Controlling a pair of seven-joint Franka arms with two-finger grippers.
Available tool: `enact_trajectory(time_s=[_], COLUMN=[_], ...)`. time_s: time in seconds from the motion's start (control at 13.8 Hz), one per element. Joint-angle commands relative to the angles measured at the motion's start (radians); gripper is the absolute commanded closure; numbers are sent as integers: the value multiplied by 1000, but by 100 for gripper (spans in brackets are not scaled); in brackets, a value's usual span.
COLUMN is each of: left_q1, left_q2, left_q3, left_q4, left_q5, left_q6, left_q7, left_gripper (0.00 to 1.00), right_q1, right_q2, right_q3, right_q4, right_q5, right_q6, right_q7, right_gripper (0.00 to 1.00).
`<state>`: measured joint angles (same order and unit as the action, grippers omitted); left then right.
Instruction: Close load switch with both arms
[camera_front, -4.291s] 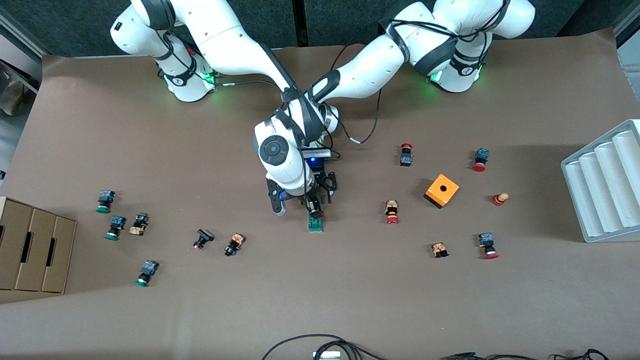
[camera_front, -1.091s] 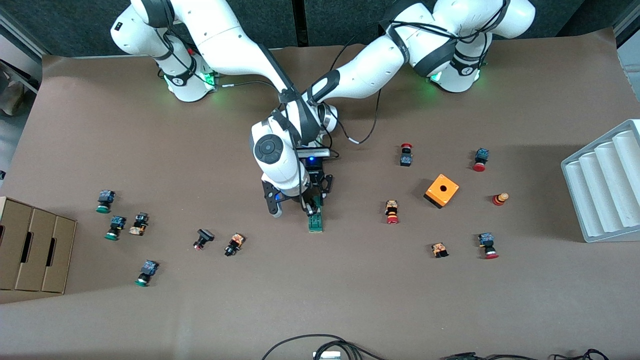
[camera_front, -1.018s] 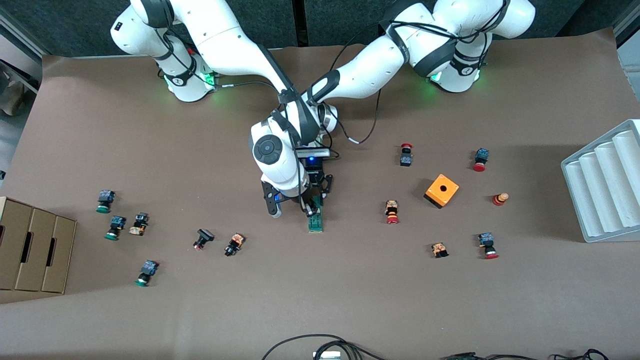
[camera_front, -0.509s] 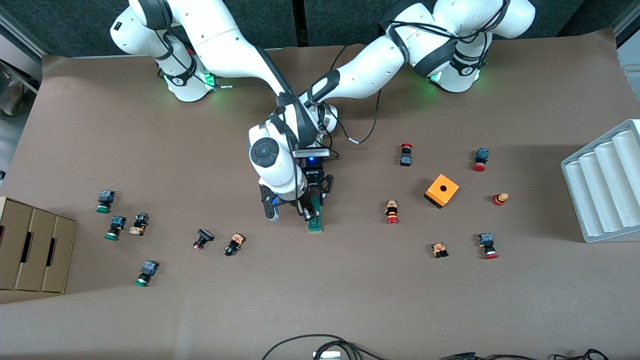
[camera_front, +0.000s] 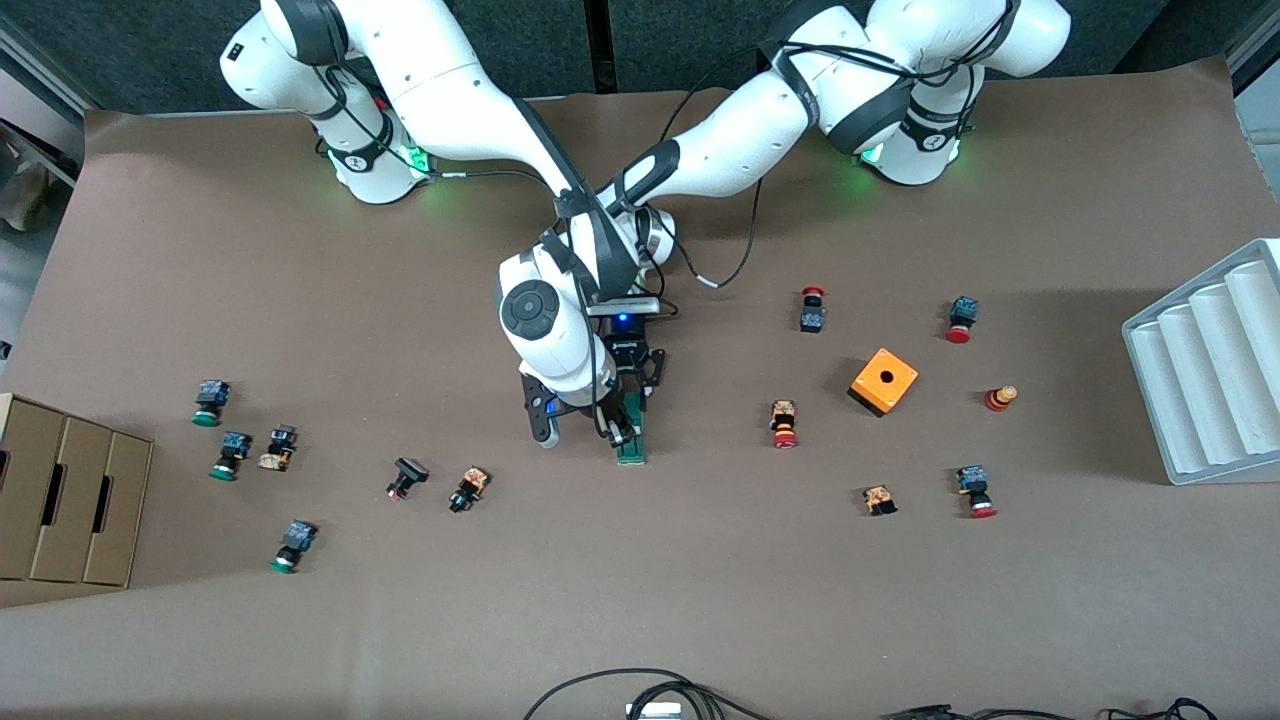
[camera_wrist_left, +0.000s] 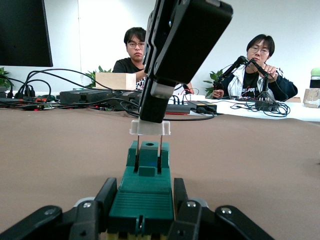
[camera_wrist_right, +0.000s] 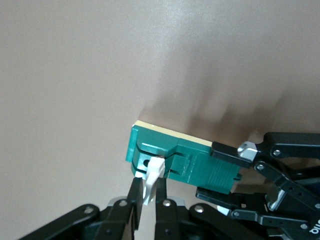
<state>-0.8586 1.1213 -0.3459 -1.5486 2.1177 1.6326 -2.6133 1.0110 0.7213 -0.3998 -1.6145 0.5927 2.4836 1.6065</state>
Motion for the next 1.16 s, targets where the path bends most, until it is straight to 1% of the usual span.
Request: enact_trajectory(time_s=[0.0,1.09], left_q1=[-2,1], left_q2=[78,80], left_q3=[-13,-11], left_q4=[38,38], left_q5=[33,33], left_q6=[1,1], left_q7=[-39,-50], left_gripper=[47,47], right_q1=[-34,-58], right_q2=[82,150], right_q3=[-7,-8], right_q4=[65,136], right_q5=[29,32], right_q6=[26,28], right_q7=[-26,-22], right_gripper=[85,84])
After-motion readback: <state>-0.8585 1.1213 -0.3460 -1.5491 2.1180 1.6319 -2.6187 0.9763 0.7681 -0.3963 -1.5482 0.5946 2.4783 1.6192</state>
